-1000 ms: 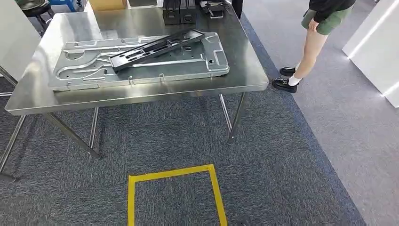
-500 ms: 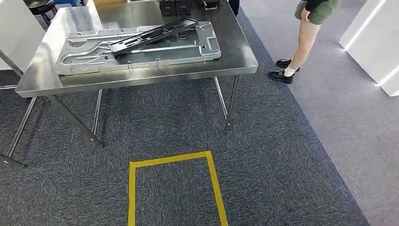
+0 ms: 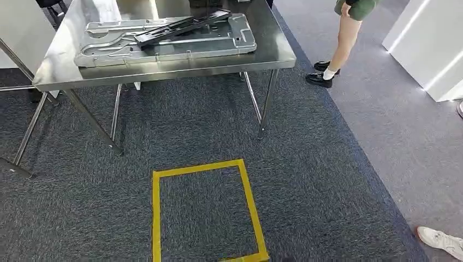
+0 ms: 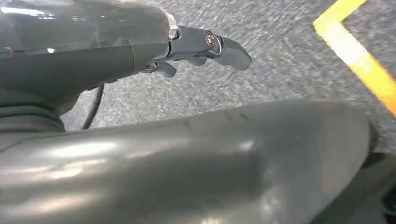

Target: Take the parts from the cabinet and place them on the table.

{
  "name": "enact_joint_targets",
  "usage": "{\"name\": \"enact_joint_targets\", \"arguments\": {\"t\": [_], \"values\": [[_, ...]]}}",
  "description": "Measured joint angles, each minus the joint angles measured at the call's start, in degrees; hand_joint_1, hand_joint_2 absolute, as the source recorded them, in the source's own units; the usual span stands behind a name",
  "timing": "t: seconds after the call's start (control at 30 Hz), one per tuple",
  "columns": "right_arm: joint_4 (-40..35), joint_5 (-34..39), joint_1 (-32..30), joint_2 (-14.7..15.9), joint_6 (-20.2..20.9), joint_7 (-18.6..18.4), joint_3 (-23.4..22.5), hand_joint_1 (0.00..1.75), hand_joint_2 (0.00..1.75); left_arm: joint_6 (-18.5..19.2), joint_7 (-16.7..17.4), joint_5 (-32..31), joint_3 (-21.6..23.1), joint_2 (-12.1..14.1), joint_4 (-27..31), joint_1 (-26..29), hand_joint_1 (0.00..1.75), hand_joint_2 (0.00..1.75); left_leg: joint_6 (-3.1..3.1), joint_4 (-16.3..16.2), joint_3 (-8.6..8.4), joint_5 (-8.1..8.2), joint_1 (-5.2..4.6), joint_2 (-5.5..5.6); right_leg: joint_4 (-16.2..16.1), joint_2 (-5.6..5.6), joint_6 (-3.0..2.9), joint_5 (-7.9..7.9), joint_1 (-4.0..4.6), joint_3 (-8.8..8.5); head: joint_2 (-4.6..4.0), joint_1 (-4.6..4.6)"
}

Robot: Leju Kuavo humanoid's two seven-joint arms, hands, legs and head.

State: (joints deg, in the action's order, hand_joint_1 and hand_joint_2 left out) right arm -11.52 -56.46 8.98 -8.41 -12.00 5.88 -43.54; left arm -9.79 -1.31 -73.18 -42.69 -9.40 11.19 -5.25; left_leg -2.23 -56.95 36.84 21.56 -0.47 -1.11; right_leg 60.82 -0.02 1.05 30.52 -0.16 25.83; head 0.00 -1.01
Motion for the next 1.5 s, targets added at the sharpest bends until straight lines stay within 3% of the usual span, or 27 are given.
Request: {"name": "enact_joint_targets", "arguments": {"t": [0.03, 0.07, 0.13, 0.17, 0.23, 0.27, 0.3, 0.33, 0.4, 0.43, 0.47, 0.5, 0.53, 0.57, 0.67, 0.73, 0.8, 0.83, 0.9, 0.97, 1.0, 1.13, 1.17, 1.23, 1.33, 1.4, 1.5], "values": [[-0.1, -0.4, 0.1, 0.1, -0.2, 0.1, 0.1, 0.00, 1.75, 0.0, 0.0, 0.0, 0.0, 0.0, 0.0, 0.0, 0.00, 0.00, 0.30, -0.3, 0.34, -0.54, -0.20, 0.03, -6.9, -0.13, -0.33, 1.84, 0.27, -4.22, 0.00, 0.02], [-0.1, -1.0, 0.0, 0.1, -0.2, -0.1, 0.2, 0.00, 0.00, 0.2, 0.2, 0.1, -0.1, -0.1, 0.0, 0.0, 0.00, 0.00, 0.53, -0.2, 0.63, -1.55, -0.16, -0.20, -7.4, -0.03, -0.40, 2.20, 0.31, -4.20, 0.00, 0.00], [-0.1, -2.3, 0.0, 0.1, 0.0, -0.1, 0.9, 0.00, 0.00, 0.4, 1.0, 0.1, -0.2, -0.1, 0.0, 0.0, 0.00, 0.00, 1.20, 0.5, 0.92, -3.10, 0.06, -0.29, -7.4, 0.04, -1.22, 1.01, 0.44, -3.19, 0.00, 0.02], [-0.1, -2.7, -0.5, 0.1, 0.2, -0.2, 1.2, 0.00, 0.00, 0.4, 1.2, 0.1, -0.3, -0.1, 0.0, 0.3, 0.00, 1.75, 1.45, 0.4, 1.25, -3.11, 0.09, -0.04, -7.6, -0.29, -1.70, 0.04, 0.12, -2.58, 0.00, 0.02], [-0.1, -3.8, -0.7, 0.4, 0.9, -0.2, 1.7, 0.00, 0.00, 0.4, 1.2, 0.1, -0.3, -0.1, 0.0, 0.7, 0.00, 1.75, 1.90, -4.3, 2.83, 4.34, 0.43, 0.58, -7.6, -0.30, -2.40, -1.29, 0.13, -0.75, 0.00, 0.02], [-0.1, -4.5, -0.9, 0.4, 1.3, 0.1, 2.2, 0.00, 1.75, 0.3, 1.1, 0.1, -0.3, -0.1, 0.0, 1.0, 0.00, 1.75, 2.25, -8.6, 3.74, 8.24, 0.56, 0.59, -7.6, -0.26, -2.48, -2.11, 0.15, 0.22, 0.00, 0.02], [-0.1, -5.3, -1.1, 0.4, 1.9, 0.3, 2.8, 0.00, 1.75, 0.3, 1.5, 0.2, -0.3, -0.1, 0.0, 1.0, 0.00, 1.75, 2.50, -13.2, 4.60, 10.54, 0.66, 0.59, -7.5, -0.26, -2.47, -2.88, 0.17, 1.25, 0.00, 0.02], [-0.1, -6.1, -1.1, 0.4, 2.4, 0.3, 3.4, 0.00, 1.75, 0.2, 2.3, 0.1, -0.3, -0.1, 0.0, 1.0, 0.00, 1.75, 2.66, -17.2, 5.20, 10.49, 0.73, 0.60, -7.3, -0.32, -2.36, -3.62, 0.16, 2.44, 0.00, 0.02], [-0.1, -7.4, -0.9, 0.4, 3.4, 0.3, 4.7, 0.00, 1.75, -0.2, 3.5, 0.0, -0.4, -0.1, 0.0, 1.1, 0.00, 1.75, 2.81, -18.8, 3.71, 6.00, 0.88, 0.61, -6.7, -0.52, -2.10, -4.83, 0.06, 4.59, 0.00, 0.02], [-0.3, -7.6, -0.8, 0.4, 3.8, 0.5, 5.5, 0.00, 1.75, -0.4, 3.8, 0.4, -0.3, 0.0, 0.0, 1.4, 0.00, 1.75, 2.77, -15.8, 0.83, 4.00, 0.95, 0.60, -6.2, -0.51, -1.90, -5.28, 0.00, 5.52, 0.00, 0.02], [-0.5, -7.3, -0.8, 0.4, 4.0, 0.5, 6.4, 0.00, 1.75, -0.3, 3.9, 1.3, 0.1, 0.0, 0.0, 1.7, 0.00, 1.75, 2.68, -10.9, -3.14, 3.86, 1.00, 0.61, -5.8, -0.44, -1.66, -5.52, -0.05, 6.24, 0.00, 0.02], [-0.9, -6.6, -0.6, 0.4, 4.1, 0.5, 7.3, 0.00, 1.75, -0.3, 4.0, 2.4, 0.5, 0.1, 0.0, 2.0, 0.00, 1.75, 2.43, -5.0, -7.97, 5.85, 1.03, 0.66, -5.1, -0.37, -1.38, -5.69, -0.01, 6.66, 0.00, 0.00], [-1.2, -5.5, -0.6, 0.4, 4.3, 0.5, 8.2, 0.00, 1.75, -0.3, 4.0, 3.6, 1.0, 0.3, 0.0, 2.3, 0.00, 1.75, 2.25, -0.2, -11.01, 7.62, 0.83, 0.66, -4.3, -0.28, -1.15, -5.75, 0.21, 7.22, 0.00, 0.02], [-1.4, -4.3, -0.6, 0.4, 4.5, 0.5, 9.2, 0.00, 1.75, -0.1, 4.0, 5.1, 1.6, 0.4, 0.0, 2.5, 0.00, 1.75, 1.90, 1.3, -11.15, 9.13, 0.82, 0.65, -3.7, -0.41, -0.74, -6.01, 0.37, 7.67, 0.00, 0.02], [-2.1, -0.7, -1.0, 0.7, 5.0, 0.3, 11.5, 0.00, 1.75, 0.5, 3.9, 9.2, 3.4, 0.7, 0.0, 3.5, 0.00, 1.75, 0.51, 1.4, -10.37, 8.40, 1.05, 0.51, -3.6, -0.54, 0.34, -6.64, 0.22, 8.32, 0.00, 0.02], [-2.2, 1.6, -1.9, 1.0, 5.2, 0.3, 12.9, 0.00, 1.75, 0.9, 3.7, 12.0, 4.7, 1.0, 0.2, 3.8, 0.00, 1.75, -0.23, 1.4, -9.69, 7.72, 1.00, 0.32, 1.3, -0.22, 0.96, -2.30, -0.20, 10.31, 0.00, 0.02], [-2.3, 4.2, -3.0, 1.2, 5.6, 0.1, 14.3, 0.00, 1.75, 1.3, 3.6, 14.7, 6.2, 1.3, 0.8, 3.8, 0.00, 1.75, -0.36, 1.3, -8.71, 7.05, 0.83, 0.31, 10.7, -0.20, 1.54, 2.86, -0.31, 14.07, 0.00, 0.02], [-2.3, 5.4, -3.7, 1.3, 5.9, 0.0, 14.9, 0.00, 1.75, 1.5, 3.5, 16.2, 7.1, 1.5, 1.3, 3.8, 0.00, 1.75, -0.32, 1.2, -8.32, 6.81, 0.74, 0.31, 13.8, -0.20, 1.66, 3.94, -0.38, 15.11, 0.00, 0.02], [-2.2, 8.1, -5.1, 1.5, 6.0, -0.2, 16.1, 0.00, 1.75, 1.9, 3.4, 18.9, 8.5, 1.8, 2.3, 3.8, 0.00, 1.75, -0.22, 1.1, -7.86, 6.52, 0.60, 0.30, 11.9, -0.22, 1.58, 2.28, -0.51, 13.19, 0.00, 0.02], [-2.2, 10.3, -6.0, 1.7, 6.3, -0.2, 17.4, 0.00, 1.75, 2.2, 3.3, 21.4, 10.1, 2.0, 3.5, 3.7, 0.00, 1.75, -0.01, 0.9, -7.85, 6.39, 0.51, 0.27, 1.2, -0.23, 0.95, -2.07, -0.47, 6.65, 0.00, 0.02], [-2.2, 11.5, -6.5, 1.9, 6.5, -0.5, 18.0, 0.00, 1.75, 2.3, 3.2, 22.8, 10.9, 2.1, 4.1, 3.7, 0.00, 1.75, 0.12, 0.9, -7.96, 6.31, 0.48, 0.22, -3.6, -0.27, 0.37, -2.98, -0.30, 3.72, 0.00, 0.02], [-2.2, 16.6, -7.7, 2.6, 7.1, -0.9, 20.6, 0.00, 1.75, 3.2, 3.1, 28.4, 14.3, 2.8, 5.6, 4.0, 0.00, 1.75, 1.39, 1.0, -7.69, 5.99, 0.33, 0.00, -4.4, -0.23, -0.80, -3.06, 0.30, 4.08, 0.00, 0.02], [-2.2, 17.6, -7.7, 2.6, 7.1, -0.9, 21.1, 0.00, 0.00, 3.3, 3.0, 29.5, 14.9, 3.0, 5.8, 4.0, 0.00, 0.00, 1.79, 1.0, -7.79, 6.01, 0.12, 0.00, -5.1, -0.22, -1.30, -3.44, -0.17, 3.95, 0.00, 0.02], [-2.5, 19.9, -8.0, 2.6, 7.4, -1.2, 22.5, 0.00, 0.00, 3.7, 2.9, 32.3, 16.5, 3.5, 6.1, 4.8, 0.00, 0.00, 2.34, -2.9, -6.04, 9.05, 0.40, 0.59, -5.6, -0.52, -1.81, -3.86, -0.42, 3.77, 0.00, 0.00], [-3.8, 23.7, -8.4, 3.1, 8.0, -1.9, 24.6, 0.00, 0.00, 4.3, 2.8, 36.8, 19.0, 4.1, 6.0, 6.8, 0.00, 0.00, 3.00, -16.7, 0.39, 15.17, 0.78, 0.63, -5.4, -0.66, -1.91, -3.86, -0.34, 4.28, 0.00, 0.02], [-5.2, 25.9, -8.6, 3.6, 8.1, -2.3, 25.7, 0.00, 0.00, 4.8, 2.6, 39.2, 20.4, 4.4, 5.9, 8.0, 0.00, 0.00, 3.21, -16.2, 0.06, 13.26, 0.98, 0.62, -5.1, -0.65, -1.86, -3.82, -0.35, 4.34, 0.00, 0.00], [-7.7, 29.1, -8.1, 3.9, 8.5, -2.6, 27.4, 0.00, 0.00, 5.2, 2.6, 42.7, 22.4, 5.0, 5.3, 10.2, 0.00, 0.00, 3.11, -1.6, -7.27, 6.39, 1.40, 0.61, -4.3, -0.02, -1.28, -3.38, -0.39, 4.36, 0.00, 0.00]]}}
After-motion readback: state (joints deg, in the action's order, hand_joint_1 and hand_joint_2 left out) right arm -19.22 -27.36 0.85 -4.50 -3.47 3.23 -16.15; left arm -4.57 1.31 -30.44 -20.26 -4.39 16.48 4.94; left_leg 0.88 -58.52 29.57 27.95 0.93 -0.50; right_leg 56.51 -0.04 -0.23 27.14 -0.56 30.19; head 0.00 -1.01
